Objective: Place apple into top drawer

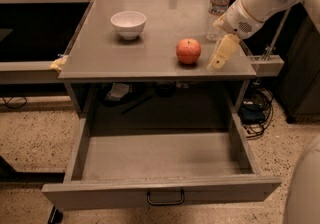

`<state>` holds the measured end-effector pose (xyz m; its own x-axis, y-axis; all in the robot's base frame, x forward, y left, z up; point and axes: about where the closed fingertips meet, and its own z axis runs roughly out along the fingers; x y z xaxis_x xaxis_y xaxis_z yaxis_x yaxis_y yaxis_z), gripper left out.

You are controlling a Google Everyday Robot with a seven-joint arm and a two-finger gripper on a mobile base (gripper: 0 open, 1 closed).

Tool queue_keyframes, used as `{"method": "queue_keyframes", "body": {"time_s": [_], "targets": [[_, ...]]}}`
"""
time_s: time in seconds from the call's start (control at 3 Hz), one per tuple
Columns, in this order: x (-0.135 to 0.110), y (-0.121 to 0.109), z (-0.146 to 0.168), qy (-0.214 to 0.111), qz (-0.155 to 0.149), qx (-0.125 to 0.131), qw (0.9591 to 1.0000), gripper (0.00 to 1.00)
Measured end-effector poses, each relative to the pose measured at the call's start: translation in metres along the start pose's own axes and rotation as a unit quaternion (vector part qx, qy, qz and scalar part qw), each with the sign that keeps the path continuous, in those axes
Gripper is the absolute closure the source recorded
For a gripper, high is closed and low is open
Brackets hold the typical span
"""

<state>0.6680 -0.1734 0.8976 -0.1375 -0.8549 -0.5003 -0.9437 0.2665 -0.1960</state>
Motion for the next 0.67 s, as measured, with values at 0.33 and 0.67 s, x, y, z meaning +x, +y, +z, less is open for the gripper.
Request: {"method": "queue_keyframes", "body": {"time_s": [0.33, 0.67], "targets": [[-0.012, -0.013, 0.027, 0.004, -0.009, -0.016, 0.9998, 0.0], [-0.029, -0.023, 0.052, 0.011, -0.025, -0.031, 0.9992, 0.0]]}}
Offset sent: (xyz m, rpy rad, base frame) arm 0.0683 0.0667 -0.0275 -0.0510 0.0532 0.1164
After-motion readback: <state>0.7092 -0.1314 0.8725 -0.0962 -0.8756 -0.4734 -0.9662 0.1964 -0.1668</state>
